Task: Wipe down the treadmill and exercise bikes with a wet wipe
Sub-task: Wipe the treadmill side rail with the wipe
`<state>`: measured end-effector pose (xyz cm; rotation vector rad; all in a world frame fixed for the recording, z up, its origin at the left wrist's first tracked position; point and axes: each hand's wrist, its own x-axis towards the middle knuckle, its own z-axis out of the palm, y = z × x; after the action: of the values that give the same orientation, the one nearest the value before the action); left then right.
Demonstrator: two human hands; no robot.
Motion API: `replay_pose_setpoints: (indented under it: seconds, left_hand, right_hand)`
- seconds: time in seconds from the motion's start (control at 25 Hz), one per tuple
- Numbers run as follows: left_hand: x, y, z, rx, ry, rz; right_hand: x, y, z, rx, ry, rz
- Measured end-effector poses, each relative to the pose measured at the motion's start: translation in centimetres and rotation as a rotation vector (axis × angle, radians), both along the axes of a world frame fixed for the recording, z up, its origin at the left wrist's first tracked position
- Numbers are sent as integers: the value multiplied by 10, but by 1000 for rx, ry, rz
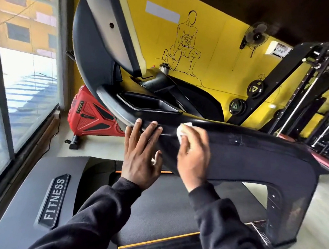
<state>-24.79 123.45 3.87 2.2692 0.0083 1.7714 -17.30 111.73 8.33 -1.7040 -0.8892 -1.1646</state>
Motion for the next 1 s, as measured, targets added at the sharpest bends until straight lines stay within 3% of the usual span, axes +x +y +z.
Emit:
replay_pose_setpoints:
  seconds: [0.12, 0.28, 0.36, 0.48, 0.56, 0.68, 0.76, 0.92, 1.0]
  left_hand:
    - [0, -1, 0, 42, 20, 24]
    - [-2, -7, 1, 58, 49, 96]
    - [3, -15, 3, 58, 52, 142]
    - [13, -28, 7, 37, 61, 194]
    - [15, -31, 8, 39, 69, 209]
    - [16, -33, 9, 43, 79, 236]
    - [21, -39, 8, 28, 78, 271]
    - [29, -48, 6, 4, 54, 289]
    - [28, -50, 5, 16, 61, 302]
  right_hand:
    - [-11, 5, -7, -174, -168, 131]
    - [27, -33, -7, 88, -78, -61]
    - [26, -25, -6, 119, -47, -96]
    - [6, -3, -11, -95, -163, 102]
    - [20, -16, -11, -130, -214, 123]
    - [48, -40, -6, 59, -128, -23]
    - [43, -28, -1, 100, -73, 3]
    - [29, -21, -11, -157, -186, 260]
    - [54, -47, -13, -109, -176, 211]
